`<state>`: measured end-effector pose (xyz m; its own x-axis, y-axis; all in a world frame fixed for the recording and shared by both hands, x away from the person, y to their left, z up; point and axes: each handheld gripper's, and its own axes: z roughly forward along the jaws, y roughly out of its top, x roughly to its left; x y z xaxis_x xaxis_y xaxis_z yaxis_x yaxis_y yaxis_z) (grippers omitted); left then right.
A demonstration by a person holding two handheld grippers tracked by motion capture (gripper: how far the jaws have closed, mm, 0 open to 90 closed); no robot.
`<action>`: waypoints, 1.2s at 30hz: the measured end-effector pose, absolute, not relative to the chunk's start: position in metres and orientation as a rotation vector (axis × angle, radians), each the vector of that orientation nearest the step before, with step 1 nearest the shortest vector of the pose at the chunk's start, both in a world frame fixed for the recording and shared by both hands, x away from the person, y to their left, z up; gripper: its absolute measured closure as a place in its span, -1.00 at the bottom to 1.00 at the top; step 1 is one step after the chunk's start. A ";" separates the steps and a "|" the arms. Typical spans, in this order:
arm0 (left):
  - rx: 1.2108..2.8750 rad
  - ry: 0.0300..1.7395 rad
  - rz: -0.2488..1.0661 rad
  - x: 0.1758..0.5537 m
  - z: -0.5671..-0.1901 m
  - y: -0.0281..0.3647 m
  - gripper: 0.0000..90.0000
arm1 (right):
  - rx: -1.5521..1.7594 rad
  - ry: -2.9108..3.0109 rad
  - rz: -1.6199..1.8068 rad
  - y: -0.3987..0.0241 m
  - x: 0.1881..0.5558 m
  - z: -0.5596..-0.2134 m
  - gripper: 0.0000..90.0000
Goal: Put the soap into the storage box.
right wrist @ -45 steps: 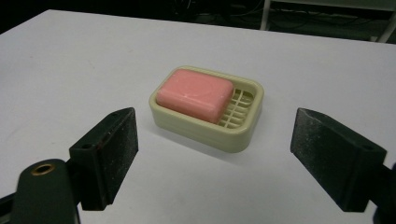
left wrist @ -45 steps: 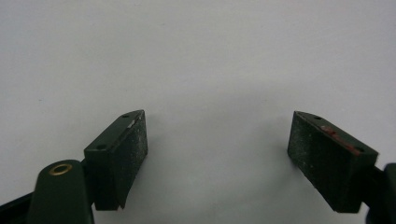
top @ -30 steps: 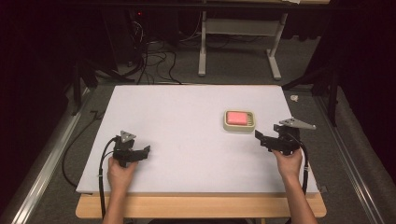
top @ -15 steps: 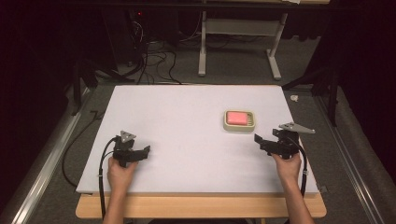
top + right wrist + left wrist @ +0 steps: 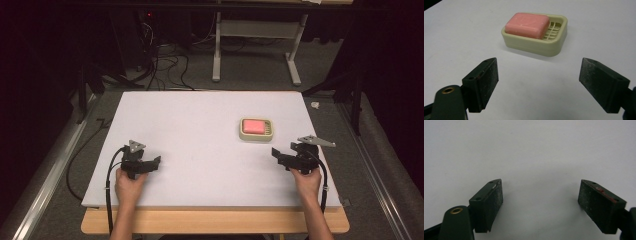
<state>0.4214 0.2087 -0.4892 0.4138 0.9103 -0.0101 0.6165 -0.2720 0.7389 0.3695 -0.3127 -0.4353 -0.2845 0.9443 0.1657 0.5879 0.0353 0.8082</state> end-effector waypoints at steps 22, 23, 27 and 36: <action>1.997 1.292 0.558 0.421 -0.489 0.209 -0.54 | 1.577 1.962 1.077 -0.303 0.377 -0.461 -0.60; 1.997 1.292 0.558 0.421 -0.489 0.209 -0.54 | 1.576 1.966 1.074 -0.303 0.378 -0.462 -0.60; 1.997 1.292 0.558 0.421 -0.489 0.209 -0.54 | 1.573 1.973 1.060 -0.300 0.381 -0.466 -0.60; 1.997 1.292 0.558 0.421 -0.489 0.209 -0.54 | 1.553 1.996 0.979 -0.294 0.387 -0.474 -0.59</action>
<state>0.4215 0.2087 -0.4892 0.4139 0.9103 -0.0100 0.6166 -0.2722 0.7387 0.3872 -0.2945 -0.4742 -0.2829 0.9551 0.0883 0.6544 0.1249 0.7458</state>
